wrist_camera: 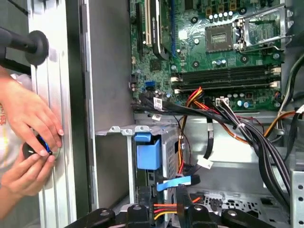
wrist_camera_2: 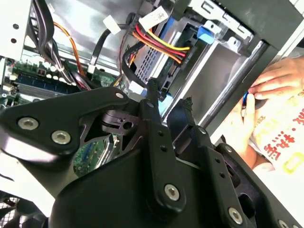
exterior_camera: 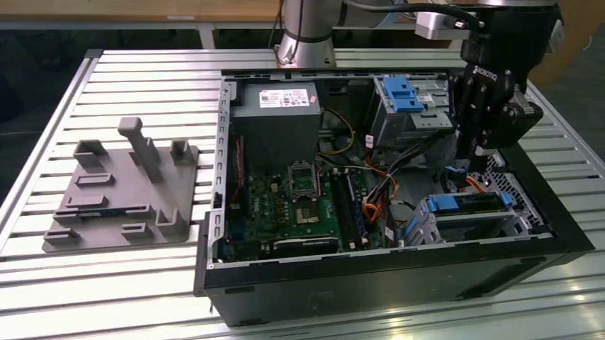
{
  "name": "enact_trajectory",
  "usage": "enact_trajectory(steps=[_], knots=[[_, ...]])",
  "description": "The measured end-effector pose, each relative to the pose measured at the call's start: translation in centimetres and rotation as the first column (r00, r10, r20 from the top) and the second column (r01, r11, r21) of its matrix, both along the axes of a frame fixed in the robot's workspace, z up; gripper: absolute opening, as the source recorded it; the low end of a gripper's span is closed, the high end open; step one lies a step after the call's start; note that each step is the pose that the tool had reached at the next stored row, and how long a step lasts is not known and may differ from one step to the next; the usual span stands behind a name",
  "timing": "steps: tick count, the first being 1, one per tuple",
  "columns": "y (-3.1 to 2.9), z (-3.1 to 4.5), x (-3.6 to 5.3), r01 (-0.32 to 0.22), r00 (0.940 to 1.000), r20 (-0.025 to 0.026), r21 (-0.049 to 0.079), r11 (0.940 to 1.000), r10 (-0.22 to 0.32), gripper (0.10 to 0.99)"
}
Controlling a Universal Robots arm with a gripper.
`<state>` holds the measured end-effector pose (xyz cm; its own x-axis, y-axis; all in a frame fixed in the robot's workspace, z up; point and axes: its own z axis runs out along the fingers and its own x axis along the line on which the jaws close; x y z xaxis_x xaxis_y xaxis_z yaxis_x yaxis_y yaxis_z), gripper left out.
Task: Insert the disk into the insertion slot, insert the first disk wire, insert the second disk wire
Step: 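Insert the second disk wire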
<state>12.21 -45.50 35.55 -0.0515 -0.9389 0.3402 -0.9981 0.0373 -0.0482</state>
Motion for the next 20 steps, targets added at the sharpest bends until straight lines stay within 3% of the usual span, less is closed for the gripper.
enact_trajectory(steps=[3,5,20], knots=[[0.0,-0.03,-0.01,-0.004,0.9997,-0.0226,-0.006,1.0,0.004,0.361],[0.0,-0.06,-0.01,-0.007,0.9996,-0.0289,-0.007,0.9999,0.007,0.361],[0.0,-0.44,-0.26,-0.007,0.9995,-0.0312,-0.024,0.9997,0.007,0.361]])
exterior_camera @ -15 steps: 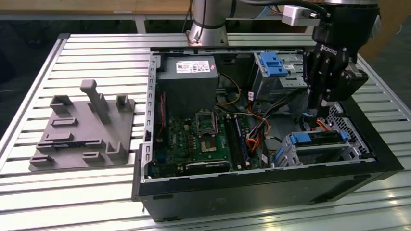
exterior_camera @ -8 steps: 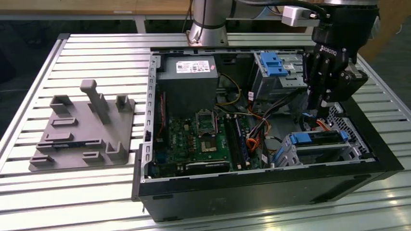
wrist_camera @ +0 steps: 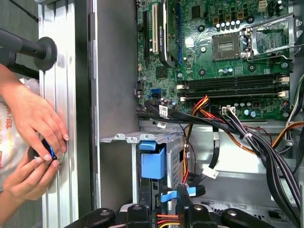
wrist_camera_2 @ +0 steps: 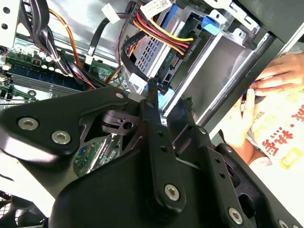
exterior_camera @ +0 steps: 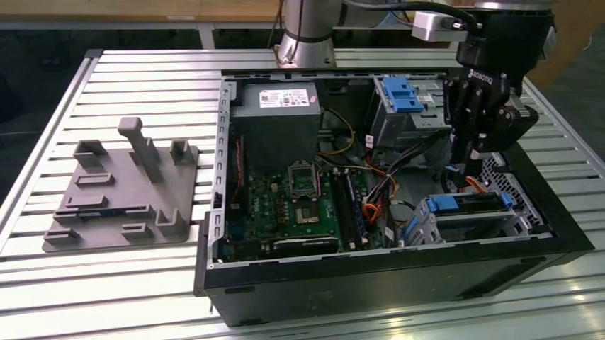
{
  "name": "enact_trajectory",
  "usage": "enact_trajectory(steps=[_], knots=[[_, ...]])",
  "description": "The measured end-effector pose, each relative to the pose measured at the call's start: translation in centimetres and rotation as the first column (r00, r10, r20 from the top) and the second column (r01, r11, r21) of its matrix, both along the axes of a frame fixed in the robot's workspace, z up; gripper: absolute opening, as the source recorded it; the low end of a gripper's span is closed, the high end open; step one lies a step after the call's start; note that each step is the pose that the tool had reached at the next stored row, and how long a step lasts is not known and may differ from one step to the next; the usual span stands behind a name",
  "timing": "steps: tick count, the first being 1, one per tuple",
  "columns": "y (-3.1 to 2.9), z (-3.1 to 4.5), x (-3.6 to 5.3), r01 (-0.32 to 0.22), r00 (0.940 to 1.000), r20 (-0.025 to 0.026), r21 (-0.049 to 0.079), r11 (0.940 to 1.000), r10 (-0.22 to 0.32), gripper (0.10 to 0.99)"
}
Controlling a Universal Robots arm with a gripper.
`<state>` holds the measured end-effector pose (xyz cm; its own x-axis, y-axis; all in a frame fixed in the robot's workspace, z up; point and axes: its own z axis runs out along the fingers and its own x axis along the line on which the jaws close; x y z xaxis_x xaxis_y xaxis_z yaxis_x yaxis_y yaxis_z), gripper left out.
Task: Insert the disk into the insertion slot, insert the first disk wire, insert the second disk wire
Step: 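Insert the second disk wire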
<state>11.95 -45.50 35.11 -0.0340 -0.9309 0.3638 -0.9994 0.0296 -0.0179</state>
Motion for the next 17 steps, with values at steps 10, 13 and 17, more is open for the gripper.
enact_trajectory(steps=[10,13,17], knots=[[-0.01,-0.11,-0.12,0.0,0.9997,0.0226,0.0,1.0,0.0,0.361],[0.0,-0.16,-0.13,0.0,0.9997,0.0226,-0.001,1.0,0.0,0.361],[-0.05,-0.24,-0.13,0.0,0.9997,0.0226,-0.002,1.0,0.0,0.361]])
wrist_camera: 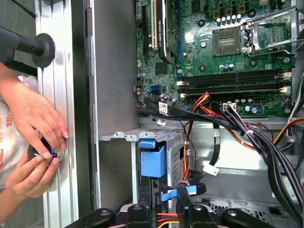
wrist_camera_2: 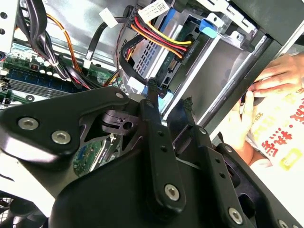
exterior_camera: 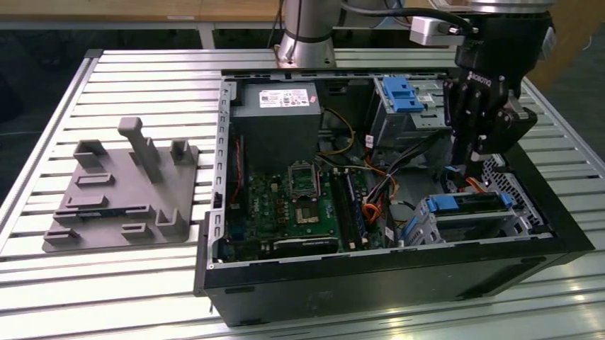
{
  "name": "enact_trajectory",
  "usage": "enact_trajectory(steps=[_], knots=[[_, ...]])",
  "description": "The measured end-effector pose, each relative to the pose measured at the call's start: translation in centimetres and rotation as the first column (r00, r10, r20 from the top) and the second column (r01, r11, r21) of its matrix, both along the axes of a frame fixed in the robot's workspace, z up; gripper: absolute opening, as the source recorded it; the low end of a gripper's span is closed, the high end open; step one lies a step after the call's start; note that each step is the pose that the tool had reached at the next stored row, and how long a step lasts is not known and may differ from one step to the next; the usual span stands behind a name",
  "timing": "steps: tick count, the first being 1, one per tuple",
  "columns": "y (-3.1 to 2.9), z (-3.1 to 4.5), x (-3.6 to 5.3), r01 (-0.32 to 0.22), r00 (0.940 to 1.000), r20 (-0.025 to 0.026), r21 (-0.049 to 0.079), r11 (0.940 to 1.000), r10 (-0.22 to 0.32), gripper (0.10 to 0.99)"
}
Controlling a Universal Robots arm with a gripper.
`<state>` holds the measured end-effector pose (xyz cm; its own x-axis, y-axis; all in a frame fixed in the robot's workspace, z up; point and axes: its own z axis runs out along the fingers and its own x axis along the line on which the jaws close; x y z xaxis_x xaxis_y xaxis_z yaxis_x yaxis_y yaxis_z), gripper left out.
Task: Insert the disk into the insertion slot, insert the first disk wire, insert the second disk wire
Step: 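Insert the second disk wire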
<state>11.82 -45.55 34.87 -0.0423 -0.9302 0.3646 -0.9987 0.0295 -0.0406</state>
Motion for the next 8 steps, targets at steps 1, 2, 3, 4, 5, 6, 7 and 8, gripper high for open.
enact_trajectory(steps=[1,2,3,4,5,6,7,8], knots=[[-0.01,-0.03,0.0,0.0,1.0,0.0,0.0,1.0,0.0,0.361],[-0.03,-0.06,0.0,0.0,1.0,0.0,0.0,1.0,0.0,0.361],[-0.06,-0.1,0.0,0.0,1.0,0.0,0.0,1.0,0.0,0.361],[-0.08,-0.14,0.0,0.0,1.0,0.0,0.0,1.0,0.0,0.361],[-0.1,-0.17,0.0,0.0,1.0,-0.0002,0.0,1.0,0.0,0.361],[-0.13,-0.21,0.0,0.0,1.0,-0.0004,0.0,1.0,0.0,0.361],[-0.16,-0.24,0.0,0.0,1.0,-0.0007,0.0,1.0,0.0,0.361],[-0.19,-0.28,0.0,0.0,1.0,-0.001,0.0,1.0,0.0,0.361]])
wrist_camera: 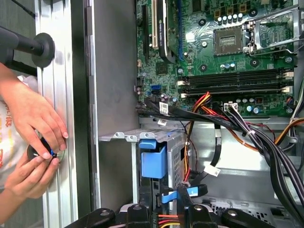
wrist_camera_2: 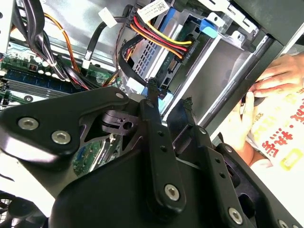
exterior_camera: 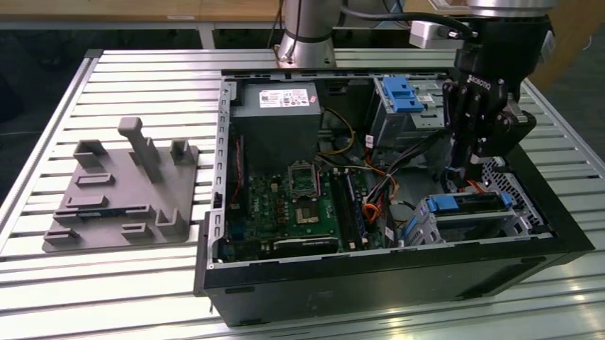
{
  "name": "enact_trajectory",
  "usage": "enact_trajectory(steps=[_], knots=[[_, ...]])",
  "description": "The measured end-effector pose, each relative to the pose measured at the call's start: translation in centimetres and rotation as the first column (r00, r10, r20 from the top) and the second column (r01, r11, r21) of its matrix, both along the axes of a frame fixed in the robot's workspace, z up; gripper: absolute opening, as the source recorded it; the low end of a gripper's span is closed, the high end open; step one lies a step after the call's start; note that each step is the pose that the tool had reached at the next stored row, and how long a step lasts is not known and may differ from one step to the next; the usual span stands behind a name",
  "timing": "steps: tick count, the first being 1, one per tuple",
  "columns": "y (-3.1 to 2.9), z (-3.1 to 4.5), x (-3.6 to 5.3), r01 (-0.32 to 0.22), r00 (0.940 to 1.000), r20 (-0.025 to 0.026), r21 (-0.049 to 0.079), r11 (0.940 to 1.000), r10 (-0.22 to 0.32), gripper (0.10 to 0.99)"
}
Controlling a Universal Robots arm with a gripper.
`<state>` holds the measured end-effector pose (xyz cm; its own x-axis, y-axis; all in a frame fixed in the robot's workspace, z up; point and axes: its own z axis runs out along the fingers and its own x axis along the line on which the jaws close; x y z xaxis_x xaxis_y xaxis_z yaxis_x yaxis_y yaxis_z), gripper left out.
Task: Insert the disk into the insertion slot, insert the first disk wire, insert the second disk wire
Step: 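Insert the second disk wire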
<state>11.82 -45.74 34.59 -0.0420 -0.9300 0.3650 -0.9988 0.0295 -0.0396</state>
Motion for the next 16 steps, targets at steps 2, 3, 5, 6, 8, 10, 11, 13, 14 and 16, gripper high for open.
enact_trajectory(steps=[2,3,5,6,8,10,11,13,14,16], knots=[[-0.06,-0.07,0.0,0.0,1.0,-0.0005,0.0,1.0,0.0,0.361],[-0.09,-0.11,0.0,0.0,1.0,-0.0007,0.0,1.0,0.0,0.361],[-0.12,-0.17,0.0,0.0,1.0,-0.0011,0.0,1.0,0.0,0.361],[-0.14,-0.22,0.0,0.0,1.0,-0.0013,0.0,1.0,0.0,0.361],[-0.15,-0.31,0.0,0.0,1.0,-0.0019,0.0,1.0,0.0,0.361],[-0.16,-0.38,0.0,0.0,1.0,-0.0024,-0.001,1.0,0.0,0.361],[-0.16,-0.39,0.0,0.0,1.0,-0.0025,-0.001,1.0,0.0,0.361],[-0.16,-0.43,0.0,0.0,1.0,-0.0028,-0.001,1.0,0.0,0.361],[-0.16,-0.45,0.0,0.0,1.0,-0.003,-0.001,1.0,0.0,0.341],[-0.16,-0.48,0.0,0.0,1.0,-0.0035,0.0,1.0,0.0,0.271]])
